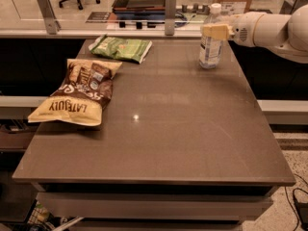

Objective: Move blue plastic bottle near brown chip bag

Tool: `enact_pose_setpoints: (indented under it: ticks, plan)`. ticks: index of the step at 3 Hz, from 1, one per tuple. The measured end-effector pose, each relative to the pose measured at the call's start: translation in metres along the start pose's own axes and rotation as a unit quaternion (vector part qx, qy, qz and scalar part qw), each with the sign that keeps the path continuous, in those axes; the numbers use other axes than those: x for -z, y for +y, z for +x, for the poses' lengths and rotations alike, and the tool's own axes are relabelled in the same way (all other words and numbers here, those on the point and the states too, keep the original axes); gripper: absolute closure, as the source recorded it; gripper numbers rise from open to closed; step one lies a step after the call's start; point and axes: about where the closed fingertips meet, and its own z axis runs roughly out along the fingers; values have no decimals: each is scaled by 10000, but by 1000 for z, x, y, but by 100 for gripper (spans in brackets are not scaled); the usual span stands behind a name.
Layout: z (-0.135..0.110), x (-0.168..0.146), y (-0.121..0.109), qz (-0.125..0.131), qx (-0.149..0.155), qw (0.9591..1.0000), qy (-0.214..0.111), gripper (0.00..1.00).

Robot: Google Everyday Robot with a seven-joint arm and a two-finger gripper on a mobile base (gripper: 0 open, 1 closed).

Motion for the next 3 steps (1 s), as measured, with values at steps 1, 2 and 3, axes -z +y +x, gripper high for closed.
enact_pose_setpoints:
  ticks: [1, 2, 3]
  plan:
    - [0, -3, 2, -23, -3, 10000, 1, 87]
    - [1, -5, 4, -44, -5, 10000, 3, 100]
    - [-3, -4, 6, -99, 14, 9999, 41, 100]
